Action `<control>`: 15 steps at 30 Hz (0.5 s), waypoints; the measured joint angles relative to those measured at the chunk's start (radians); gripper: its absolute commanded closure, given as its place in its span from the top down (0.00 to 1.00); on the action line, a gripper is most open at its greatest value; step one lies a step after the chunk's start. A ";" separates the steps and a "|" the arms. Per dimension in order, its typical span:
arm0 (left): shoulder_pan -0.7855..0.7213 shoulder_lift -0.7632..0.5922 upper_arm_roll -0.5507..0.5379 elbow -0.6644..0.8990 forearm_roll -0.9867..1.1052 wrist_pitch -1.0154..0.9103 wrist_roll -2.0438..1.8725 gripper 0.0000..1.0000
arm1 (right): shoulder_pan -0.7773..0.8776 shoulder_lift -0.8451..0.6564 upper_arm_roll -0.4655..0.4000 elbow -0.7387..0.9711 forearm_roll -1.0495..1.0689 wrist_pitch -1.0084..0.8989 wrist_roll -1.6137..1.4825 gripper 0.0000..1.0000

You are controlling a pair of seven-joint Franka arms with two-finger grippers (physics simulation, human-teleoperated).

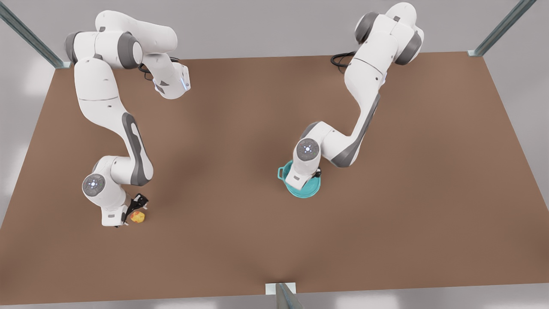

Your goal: Open the pot lid and put the potato into the pot

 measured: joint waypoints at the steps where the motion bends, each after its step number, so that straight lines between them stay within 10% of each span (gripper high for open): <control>1: 0.050 0.001 0.001 0.011 0.000 -0.017 0.012 0.13 | -0.002 0.008 0.000 0.000 0.000 0.005 -0.008 1.00; 8: 0.293 0.119 0.062 0.048 0.010 -0.040 0.216 0.26 | -0.008 0.043 0.000 -0.017 0.002 0.041 -0.056 1.00; 10: 0.292 0.145 0.064 0.048 0.004 -0.027 0.273 1.00 | -0.008 0.051 0.000 -0.016 0.002 0.050 -0.066 1.00; 15: 0.292 0.143 0.065 0.056 -0.021 -0.004 0.405 1.00 | -0.005 0.056 0.000 -0.011 0.003 0.068 -0.088 1.00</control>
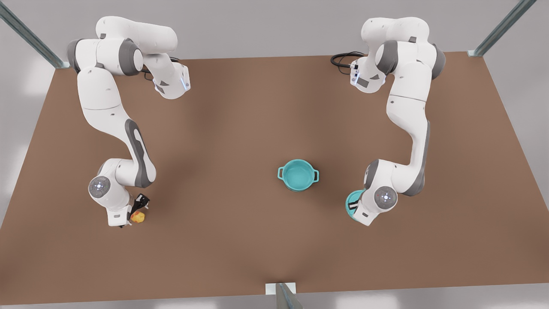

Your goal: Open the pot lid and put the potato into the pot

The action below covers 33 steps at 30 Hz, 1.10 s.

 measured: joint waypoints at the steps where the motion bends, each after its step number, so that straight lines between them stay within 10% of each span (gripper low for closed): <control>1: 0.001 -0.002 0.002 0.002 0.020 0.000 0.021 1.00 | 0.002 -0.001 0.000 0.002 0.000 0.002 -0.004 1.00; 6: 0.152 -0.248 0.003 0.095 -0.039 -0.102 0.130 1.00 | 0.001 0.009 0.000 0.025 -0.002 0.008 -0.020 1.00; 10: 0.176 -0.655 -0.002 -0.203 -0.108 -0.170 0.202 1.00 | -0.005 0.016 0.000 0.024 -0.003 0.010 -0.030 1.00; 33: 0.196 -0.640 -0.047 -0.123 -0.203 -0.302 0.347 1.00 | -0.008 0.004 0.001 0.015 -0.001 -0.019 -0.068 0.57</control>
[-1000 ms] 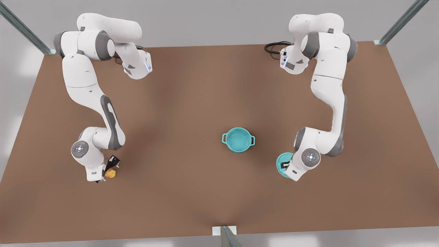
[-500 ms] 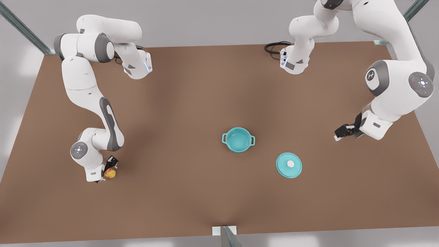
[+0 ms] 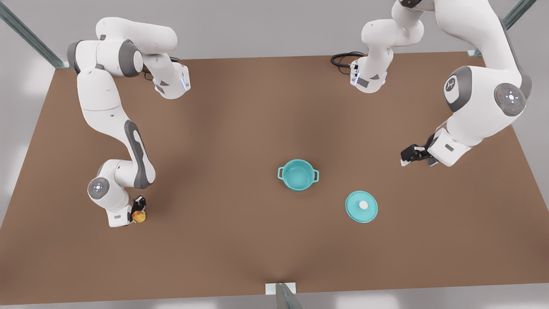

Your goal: Open the pot lid and put the potato into the pot

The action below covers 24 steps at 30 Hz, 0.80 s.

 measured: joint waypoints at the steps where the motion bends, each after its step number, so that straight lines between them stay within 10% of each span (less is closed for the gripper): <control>1: 0.000 0.000 -0.001 -0.001 0.000 -0.002 0.001 1.00 | 0.000 -0.007 0.000 0.000 0.000 -0.007 -0.001 0.56; 24: -0.003 -0.029 -0.025 -0.004 0.000 -0.064 0.009 1.00 | 0.349 -0.186 0.012 0.144 0.011 -0.292 0.020 0.52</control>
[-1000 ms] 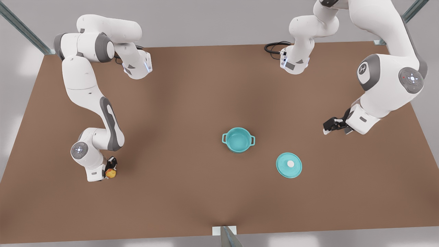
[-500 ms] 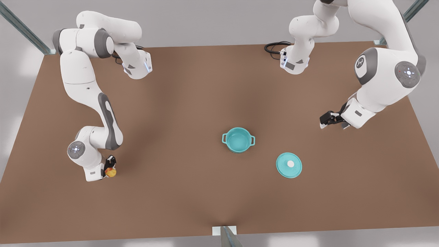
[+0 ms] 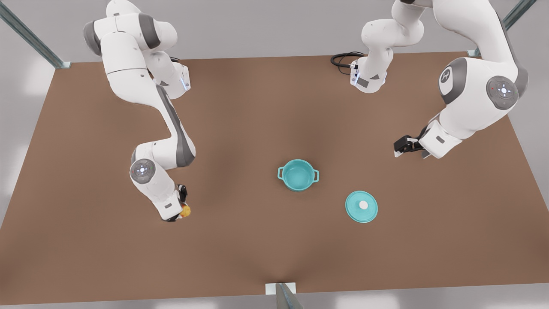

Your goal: Open the pot lid and put the potato into the pot

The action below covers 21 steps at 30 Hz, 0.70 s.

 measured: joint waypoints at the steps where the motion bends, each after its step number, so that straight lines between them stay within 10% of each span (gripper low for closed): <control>1: 0.003 0.005 0.001 0.002 0.000 0.006 0.000 1.00 | 0.034 0.000 0.000 0.019 0.000 -0.017 0.011 0.52; 21: 0.019 0.039 -0.037 0.045 0.003 0.042 0.003 1.00 | 0.402 0.339 0.158 0.452 -0.004 -0.043 0.464 0.52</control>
